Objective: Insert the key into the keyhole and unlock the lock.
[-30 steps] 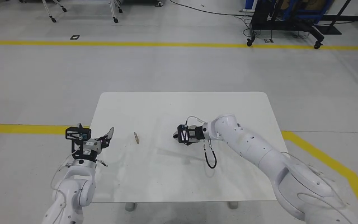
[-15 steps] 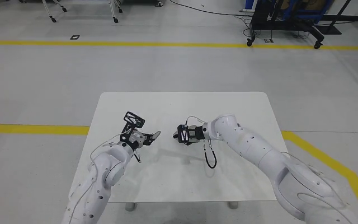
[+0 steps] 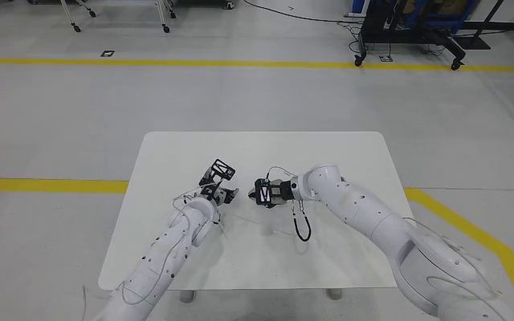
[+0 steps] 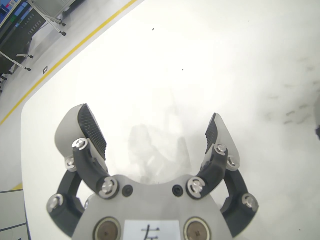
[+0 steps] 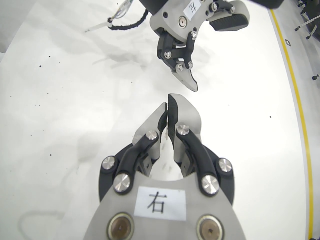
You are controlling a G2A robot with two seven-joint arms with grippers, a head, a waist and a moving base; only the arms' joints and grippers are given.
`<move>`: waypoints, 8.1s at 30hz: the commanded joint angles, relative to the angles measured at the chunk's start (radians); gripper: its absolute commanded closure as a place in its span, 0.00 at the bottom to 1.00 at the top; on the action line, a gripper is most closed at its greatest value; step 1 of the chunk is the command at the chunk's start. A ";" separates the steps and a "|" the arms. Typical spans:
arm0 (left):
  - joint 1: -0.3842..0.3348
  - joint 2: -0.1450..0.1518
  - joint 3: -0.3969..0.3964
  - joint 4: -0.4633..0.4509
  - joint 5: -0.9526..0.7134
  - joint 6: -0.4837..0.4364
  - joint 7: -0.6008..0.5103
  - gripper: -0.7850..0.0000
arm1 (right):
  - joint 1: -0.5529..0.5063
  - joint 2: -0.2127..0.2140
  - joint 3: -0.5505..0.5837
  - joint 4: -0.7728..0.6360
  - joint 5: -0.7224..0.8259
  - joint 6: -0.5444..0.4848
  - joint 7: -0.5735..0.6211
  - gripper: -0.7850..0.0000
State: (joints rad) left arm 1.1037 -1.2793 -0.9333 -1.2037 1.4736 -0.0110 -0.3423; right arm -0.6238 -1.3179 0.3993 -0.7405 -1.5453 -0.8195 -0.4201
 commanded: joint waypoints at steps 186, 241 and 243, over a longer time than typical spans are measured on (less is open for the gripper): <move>0.014 0.172 -0.166 -0.058 -1.661 -0.684 -0.683 1.00 | -0.253 0.046 0.378 -0.154 1.801 -0.167 1.254 0.65; 0.059 0.196 -0.240 -0.101 -1.533 -0.728 -0.378 0.00 | -0.244 0.135 0.321 -0.135 2.002 -0.193 1.190 1.00; 0.059 0.196 -0.240 -0.101 -1.533 -0.728 -0.378 0.00 | -0.244 0.135 0.321 -0.135 2.002 -0.193 1.190 1.00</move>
State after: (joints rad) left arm 1.1625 -1.0829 -1.1735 -1.3042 -0.0598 -0.7391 -0.7209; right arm -0.8677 -1.1826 0.7203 -0.8754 0.4569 -1.0123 0.7696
